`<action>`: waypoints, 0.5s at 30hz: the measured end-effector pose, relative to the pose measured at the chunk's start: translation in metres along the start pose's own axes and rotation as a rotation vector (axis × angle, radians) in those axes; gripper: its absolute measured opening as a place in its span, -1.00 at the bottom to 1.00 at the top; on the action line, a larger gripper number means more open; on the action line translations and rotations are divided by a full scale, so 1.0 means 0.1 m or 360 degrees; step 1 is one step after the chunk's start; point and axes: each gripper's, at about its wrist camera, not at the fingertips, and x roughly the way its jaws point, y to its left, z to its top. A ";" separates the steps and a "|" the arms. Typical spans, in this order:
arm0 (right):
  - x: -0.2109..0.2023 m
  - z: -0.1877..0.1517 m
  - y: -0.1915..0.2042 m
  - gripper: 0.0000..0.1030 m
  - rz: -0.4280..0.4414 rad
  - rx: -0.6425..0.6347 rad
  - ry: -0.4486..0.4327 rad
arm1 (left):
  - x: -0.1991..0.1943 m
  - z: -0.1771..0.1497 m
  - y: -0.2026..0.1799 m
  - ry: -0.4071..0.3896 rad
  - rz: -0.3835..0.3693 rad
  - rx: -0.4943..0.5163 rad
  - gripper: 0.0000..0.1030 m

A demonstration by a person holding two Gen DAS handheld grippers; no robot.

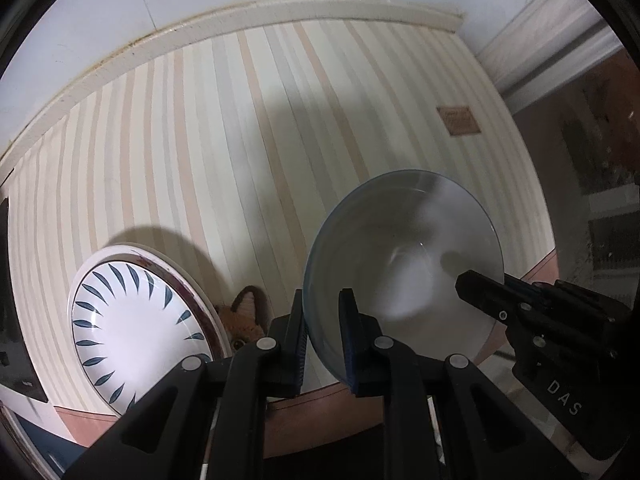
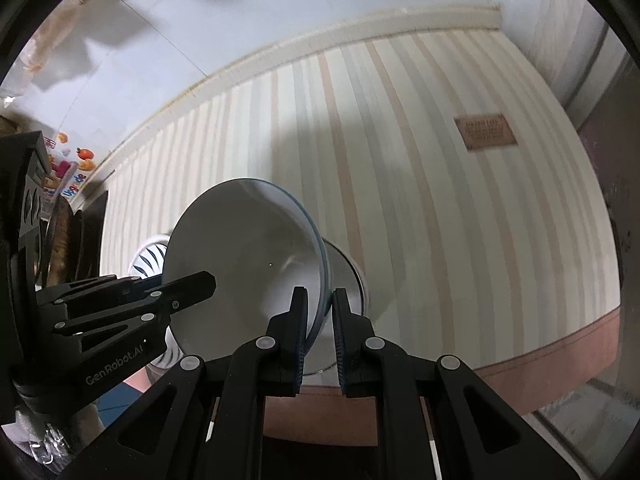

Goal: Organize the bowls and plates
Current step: 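Lift the three nested bowls with both grippers toward the plate stack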

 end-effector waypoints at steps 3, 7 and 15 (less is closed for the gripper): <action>0.09 -0.06 -0.06 -0.74 -0.0005 0.0015 0.0035 | 0.07 0.00 -0.03 0.0031 0.0019 0.0016 -0.75; 0.19 -0.07 -0.11 -0.74 -0.0012 0.0018 0.0069 | 0.12 -0.01 -0.06 0.0057 0.0051 0.0037 -0.75; 0.30 -0.05 -0.14 -0.74 -0.0030 -0.0003 0.0109 | 0.21 -0.03 -0.07 0.0078 0.0099 0.0061 -0.75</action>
